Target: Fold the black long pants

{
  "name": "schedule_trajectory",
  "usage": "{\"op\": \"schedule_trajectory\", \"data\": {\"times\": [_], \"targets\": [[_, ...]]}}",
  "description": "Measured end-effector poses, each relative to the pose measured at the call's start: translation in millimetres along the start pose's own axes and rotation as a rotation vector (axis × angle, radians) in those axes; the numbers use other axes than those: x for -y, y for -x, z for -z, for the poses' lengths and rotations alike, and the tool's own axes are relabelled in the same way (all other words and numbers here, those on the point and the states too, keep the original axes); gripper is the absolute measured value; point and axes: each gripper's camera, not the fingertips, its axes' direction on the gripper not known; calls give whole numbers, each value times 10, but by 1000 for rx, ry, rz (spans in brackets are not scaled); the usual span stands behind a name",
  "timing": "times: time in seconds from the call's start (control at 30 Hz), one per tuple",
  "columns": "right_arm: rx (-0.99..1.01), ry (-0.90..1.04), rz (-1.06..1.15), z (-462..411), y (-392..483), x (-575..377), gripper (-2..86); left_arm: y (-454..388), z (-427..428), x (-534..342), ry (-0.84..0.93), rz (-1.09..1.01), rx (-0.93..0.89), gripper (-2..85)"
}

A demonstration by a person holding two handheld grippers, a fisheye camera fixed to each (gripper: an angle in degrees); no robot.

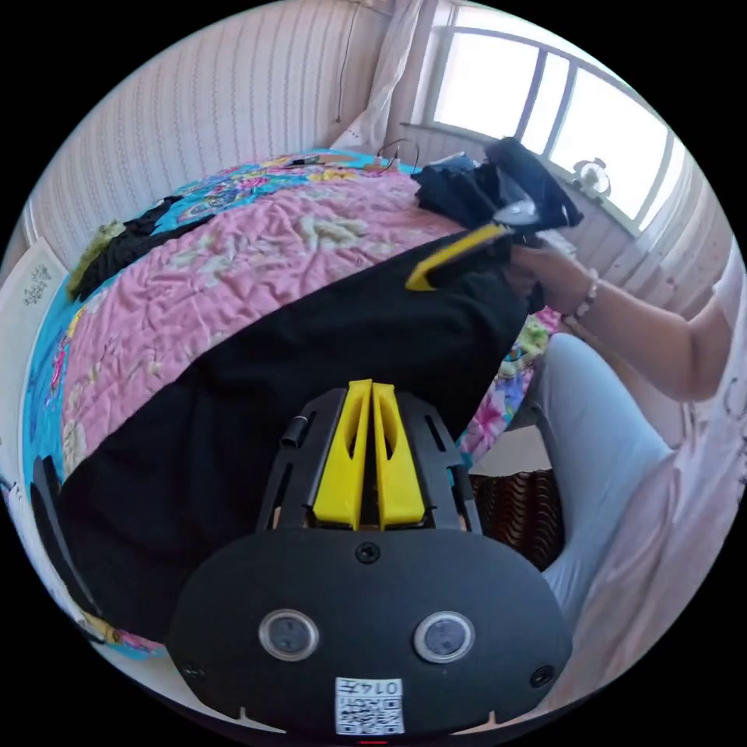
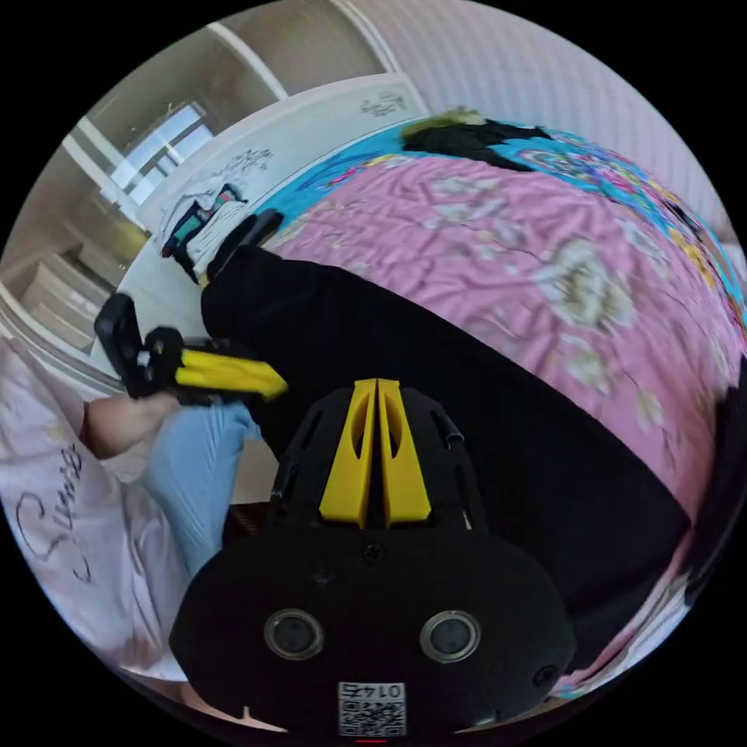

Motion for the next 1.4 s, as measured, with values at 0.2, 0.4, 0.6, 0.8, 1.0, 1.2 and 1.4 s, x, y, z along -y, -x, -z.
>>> {"op": "schedule_trajectory", "data": {"times": [0.2, 0.4, 0.6, 0.8, 1.0, 1.2, 1.4], "targets": [[-125, 308, 111, -2078, 239, 623, -8, -322, -686, -367, 16, 60, 161, -10], [-207, 336, 240, -2732, 269, 324, -6, -240, -787, -478, -5, 48, 169, -10], [-349, 409, 274, -3193, 195, 389, -4, -150, -660, -471, 46, 55, -20, -10], [-429, 659, 348, -4227, 141, 391, -4, -227, -1008, -612, 67, -34, 85, -10], [-446, 819, 435, -4806, 100, 414, -6, -47, -1128, -562, 105, 30, -10, -10], [-376, 819, 391, -4991, -97, 434, -9, 415, -859, -375, 14, 128, -275, -10], [-325, 797, 333, -5019, -227, 472, -10, 562, -1766, 14, 266, 110, -26, -10]]}}
